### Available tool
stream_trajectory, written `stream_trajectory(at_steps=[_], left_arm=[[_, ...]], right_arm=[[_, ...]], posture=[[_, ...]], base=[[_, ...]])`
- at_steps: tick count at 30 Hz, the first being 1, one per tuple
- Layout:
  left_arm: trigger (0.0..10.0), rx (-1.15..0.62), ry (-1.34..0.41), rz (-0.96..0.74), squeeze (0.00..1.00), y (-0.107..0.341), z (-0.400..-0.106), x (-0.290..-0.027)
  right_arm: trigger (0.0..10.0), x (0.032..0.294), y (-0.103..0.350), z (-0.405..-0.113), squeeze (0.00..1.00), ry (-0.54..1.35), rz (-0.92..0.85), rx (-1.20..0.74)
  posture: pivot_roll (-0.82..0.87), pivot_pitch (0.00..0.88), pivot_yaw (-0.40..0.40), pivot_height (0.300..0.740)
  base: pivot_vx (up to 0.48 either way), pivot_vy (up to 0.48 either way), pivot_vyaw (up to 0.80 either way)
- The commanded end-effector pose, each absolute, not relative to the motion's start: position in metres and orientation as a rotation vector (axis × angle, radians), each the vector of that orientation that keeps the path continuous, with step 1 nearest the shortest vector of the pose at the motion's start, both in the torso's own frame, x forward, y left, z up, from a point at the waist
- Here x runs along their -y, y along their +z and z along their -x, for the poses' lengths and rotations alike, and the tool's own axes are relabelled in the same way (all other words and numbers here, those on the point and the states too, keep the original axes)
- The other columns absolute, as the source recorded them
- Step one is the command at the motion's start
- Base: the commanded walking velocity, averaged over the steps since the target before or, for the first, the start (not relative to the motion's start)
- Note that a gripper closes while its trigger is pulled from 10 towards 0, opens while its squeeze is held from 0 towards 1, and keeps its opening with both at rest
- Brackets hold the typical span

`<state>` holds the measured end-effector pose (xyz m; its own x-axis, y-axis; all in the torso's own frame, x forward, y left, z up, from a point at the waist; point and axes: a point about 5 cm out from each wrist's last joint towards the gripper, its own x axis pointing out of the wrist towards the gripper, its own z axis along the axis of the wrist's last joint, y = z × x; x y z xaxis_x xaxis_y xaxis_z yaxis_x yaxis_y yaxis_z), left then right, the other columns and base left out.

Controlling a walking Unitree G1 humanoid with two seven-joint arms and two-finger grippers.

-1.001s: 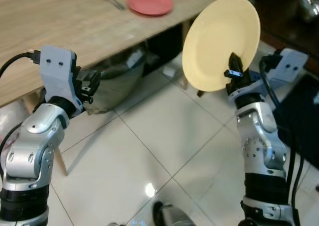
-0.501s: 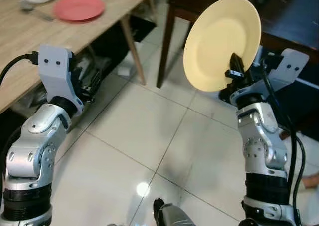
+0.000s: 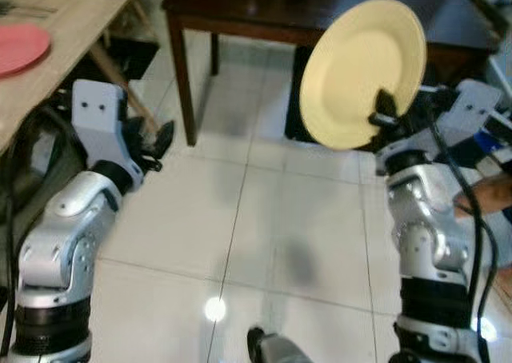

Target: Setting the table

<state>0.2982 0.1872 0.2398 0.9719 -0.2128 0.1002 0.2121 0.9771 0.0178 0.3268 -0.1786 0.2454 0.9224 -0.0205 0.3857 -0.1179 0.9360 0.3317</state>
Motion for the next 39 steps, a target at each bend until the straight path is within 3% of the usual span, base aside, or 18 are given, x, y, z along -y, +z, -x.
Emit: stream_trajectory(at_steps=[1, 11, 22, 39], left_arm=[[10.0, 0.101, -0.216, -0.011, 0.0, 0.238, -0.298, -0.187], [10.0, 0.093, -0.187, 0.0, 0.0, 0.24, -0.3, -0.187], [10.0, 0.185, -0.216, -0.08, 0.0, 0.25, -0.302, -0.185], [10.0, 0.228, -0.238, -0.096, 0.0, 0.252, -0.305, -0.176]], right_arm=[[10.0, 0.179, 0.243, -0.325, 0.0, 0.049, -0.364, 0.393], [10.0, 0.179, 0.241, -0.325, 0.0, 0.046, -0.365, 0.389], [10.0, 0.174, 0.246, -0.324, 0.0, 0.076, -0.357, 0.408], [10.0, 0.175, 0.248, -0.324, 0.0, 0.078, -0.348, 0.413]], posture=[[-0.05, 0.093, 0.018, 0.74], [-0.06, 0.102, 0.016, 0.74], [-0.06, 0.105, 0.018, 0.74], [-0.07, 0.111, 0.014, 0.74]], base=[[0.0, 0.0, -0.8], [0.0, 0.0, -0.8], [0.0, 0.0, 0.0], [0.48, 0.0, 0.0]])
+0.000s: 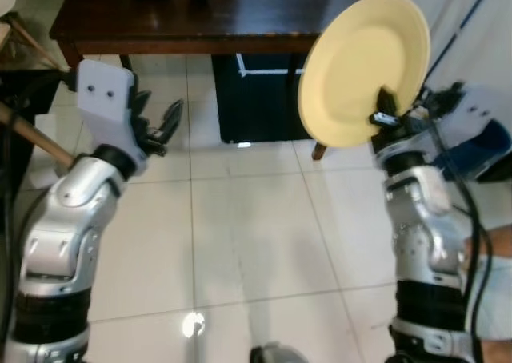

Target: Setting the table

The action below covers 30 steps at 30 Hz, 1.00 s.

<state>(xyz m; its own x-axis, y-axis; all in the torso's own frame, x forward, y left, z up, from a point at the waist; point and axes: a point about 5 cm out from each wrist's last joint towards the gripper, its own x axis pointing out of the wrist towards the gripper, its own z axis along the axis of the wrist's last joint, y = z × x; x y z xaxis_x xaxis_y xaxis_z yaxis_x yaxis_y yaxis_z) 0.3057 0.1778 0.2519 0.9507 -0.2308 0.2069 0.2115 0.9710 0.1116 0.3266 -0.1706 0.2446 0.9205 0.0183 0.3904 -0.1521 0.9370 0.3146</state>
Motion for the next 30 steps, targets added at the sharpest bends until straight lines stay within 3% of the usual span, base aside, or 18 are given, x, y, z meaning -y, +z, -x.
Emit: stream_trajectory(at_steps=[1, 17, 26, 30], left_arm=[[10.0, 0.228, -0.239, -0.095, 0.0, 0.251, -0.305, -0.175], [10.0, 0.236, -0.251, -0.094, 0.0, 0.251, -0.306, -0.171], [10.0, 0.234, -0.283, -0.093, 0.0, 0.249, -0.308, -0.166], [10.0, 0.235, -0.29, -0.095, 0.0, 0.249, -0.309, -0.164]], right_arm=[[10.0, 0.175, 0.248, -0.325, 0.0, 0.08, -0.348, 0.412], [10.0, 0.178, 0.253, -0.324, 0.0, 0.072, -0.335, 0.427], [10.0, 0.222, 0.262, -0.315, 0.0, -0.062, -0.305, 0.479], [10.0, 0.225, 0.261, -0.314, 0.0, -0.075, -0.297, 0.479]], posture=[[-0.07, 0.111, 0.009, 0.74], [-0.08, 0.114, 0.007, 0.74], [-0.09, 0.116, 0.021, 0.74], [-0.1, 0.116, 0.025, 0.74]], base=[[0.48, 0.0, 0.0], [0.48, 0.0, 0.0], [0.48, 0.0, 0.0], [0.48, 0.0, 0.0]])
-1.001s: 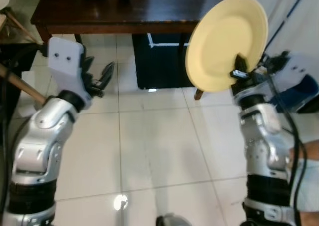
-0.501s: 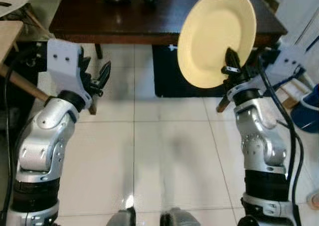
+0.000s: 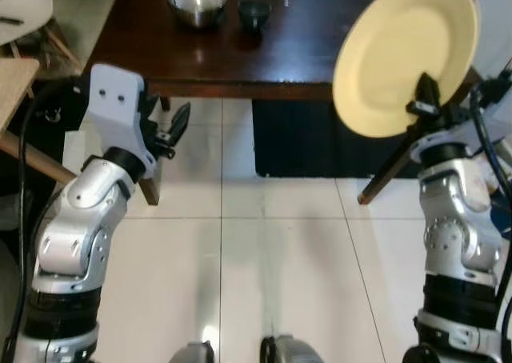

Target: Setting the table

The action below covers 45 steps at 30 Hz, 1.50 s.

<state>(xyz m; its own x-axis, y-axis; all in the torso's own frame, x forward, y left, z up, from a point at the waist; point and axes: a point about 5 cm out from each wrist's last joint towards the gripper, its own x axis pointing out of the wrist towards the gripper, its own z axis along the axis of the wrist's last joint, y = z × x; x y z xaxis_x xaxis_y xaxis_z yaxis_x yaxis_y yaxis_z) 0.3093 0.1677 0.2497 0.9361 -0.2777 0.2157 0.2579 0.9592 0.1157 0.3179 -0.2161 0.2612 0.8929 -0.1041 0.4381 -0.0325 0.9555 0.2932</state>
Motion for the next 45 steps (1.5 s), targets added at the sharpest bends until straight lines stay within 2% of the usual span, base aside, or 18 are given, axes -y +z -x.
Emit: stream_trajectory(at_steps=[1, 10, 45], left_arm=[[10.0, 0.235, -0.29, -0.096, 0.0, 0.249, -0.31, -0.163], [10.0, 0.237, -0.297, -0.093, 0.0, 0.25, -0.311, -0.162], [10.0, 0.24, -0.339, -0.081, 0.0, 0.251, -0.313, -0.152]], right_arm=[[10.0, 0.225, 0.261, -0.314, 0.0, -0.075, -0.296, 0.478], [10.0, 0.215, 0.259, -0.315, 0.0, -0.05, -0.314, 0.472], [10.0, 0.211, 0.26, -0.315, 0.0, -0.044, -0.309, 0.472]], posture=[[-0.1, 0.116, 0.025, 0.74], [-0.09, 0.12, 0.031, 0.74], [-0.1, 0.131, 0.037, 0.74]], base=[[0.48, 0.0, 0.0], [0.48, 0.0, 0.0], [0.48, 0.0, 0.0]])
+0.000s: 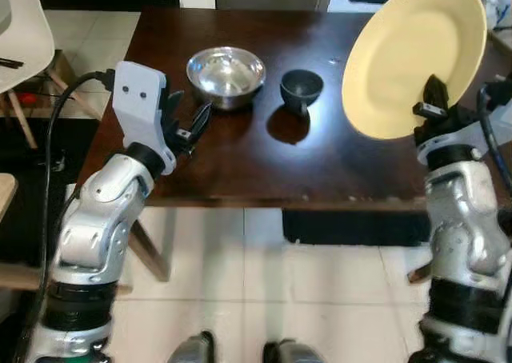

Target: Setting the table

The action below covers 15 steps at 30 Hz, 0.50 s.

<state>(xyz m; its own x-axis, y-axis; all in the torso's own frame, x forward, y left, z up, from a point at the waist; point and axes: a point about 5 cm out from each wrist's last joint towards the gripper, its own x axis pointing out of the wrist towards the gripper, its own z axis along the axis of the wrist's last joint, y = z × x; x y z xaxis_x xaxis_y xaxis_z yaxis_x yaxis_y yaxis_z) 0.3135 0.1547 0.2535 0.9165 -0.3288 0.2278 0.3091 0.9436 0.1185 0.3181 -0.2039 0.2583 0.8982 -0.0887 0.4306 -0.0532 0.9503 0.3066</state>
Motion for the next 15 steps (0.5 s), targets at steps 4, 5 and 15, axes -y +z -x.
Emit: stream_trajectory(at_steps=[4, 5, 15], left_arm=[[10.0, 0.232, -0.347, -0.071, 0.0, 0.2508, -0.3109, -0.151], [10.0, 0.23, -0.358, -0.073, 0.0, 0.2504, -0.3087, -0.1502], [10.0, 0.21, -0.337, -0.08, 0.0, 0.2456, -0.3071, -0.1541]], right_arm=[[10.0, 0.2107, 0.2599, -0.3149, 0.0, -0.037, -0.305, 0.47], [10.0, 0.2107, 0.2595, -0.3146, 0.0, -0.029, -0.302, 0.467], [10.0, 0.2022, 0.2646, -0.3079, 0.0, 0.107, -0.411, 0.487]], posture=[[-0.1, 0.123, 0.031, 0.74], [-0.1, 0.121, 0.031, 0.74], [-0.1, 0.12, 0.036, 0.74]], base=[[0.306, 0.0, 0.0], [0.0, 0.0, 0.0], [0.0, 0.0, 0.0]])
